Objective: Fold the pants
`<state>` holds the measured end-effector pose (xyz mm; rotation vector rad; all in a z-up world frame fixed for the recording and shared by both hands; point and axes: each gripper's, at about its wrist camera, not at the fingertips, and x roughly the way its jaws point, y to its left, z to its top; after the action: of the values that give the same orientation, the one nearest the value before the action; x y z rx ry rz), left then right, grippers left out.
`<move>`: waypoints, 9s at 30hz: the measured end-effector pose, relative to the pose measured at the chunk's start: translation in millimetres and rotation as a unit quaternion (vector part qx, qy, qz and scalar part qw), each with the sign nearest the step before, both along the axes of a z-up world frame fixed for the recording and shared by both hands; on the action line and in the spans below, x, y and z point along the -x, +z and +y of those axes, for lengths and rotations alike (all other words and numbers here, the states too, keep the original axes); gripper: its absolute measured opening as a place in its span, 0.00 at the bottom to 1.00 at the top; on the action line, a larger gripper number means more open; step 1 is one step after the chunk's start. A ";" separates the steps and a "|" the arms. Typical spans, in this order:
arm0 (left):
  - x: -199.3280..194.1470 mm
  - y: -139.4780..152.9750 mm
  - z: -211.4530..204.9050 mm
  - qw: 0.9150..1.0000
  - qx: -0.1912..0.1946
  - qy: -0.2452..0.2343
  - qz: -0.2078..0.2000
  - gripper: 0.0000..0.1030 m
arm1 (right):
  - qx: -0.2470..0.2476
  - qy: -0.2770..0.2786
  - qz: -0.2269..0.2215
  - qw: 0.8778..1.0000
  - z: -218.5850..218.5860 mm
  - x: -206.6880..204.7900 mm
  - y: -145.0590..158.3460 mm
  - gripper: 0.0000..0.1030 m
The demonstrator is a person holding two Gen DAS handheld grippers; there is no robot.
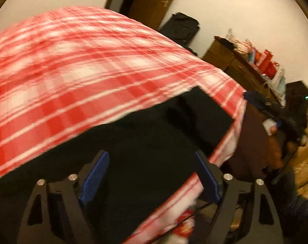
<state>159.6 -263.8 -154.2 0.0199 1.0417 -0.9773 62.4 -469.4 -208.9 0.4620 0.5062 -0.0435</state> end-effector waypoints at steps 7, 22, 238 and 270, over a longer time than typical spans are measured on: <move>-8.6 -17.6 -69.9 0.998 0.011 -0.010 0.058 0.63 | 0.067 0.001 0.007 0.998 21.6 -0.8 -13.4 0.57; -10.9 -16.3 -92.0 0.998 0.015 0.010 0.059 0.11 | 0.084 -0.020 -0.008 0.996 23.4 3.7 -18.4 0.57; -15.9 7.2 36.7 0.999 -0.031 0.024 -0.005 0.19 | 0.094 0.013 0.114 0.989 100.1 -57.0 -53.1 0.62; -12.3 -10.3 137.1 0.968 -0.094 0.205 -0.107 0.78 | 0.037 0.169 0.117 0.978 165.9 -53.3 -57.5 0.15</move>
<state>171.8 -126.7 -164.6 0.0623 0.8890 -0.4876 115.7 -303.5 -266.4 0.2928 0.8070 0.2126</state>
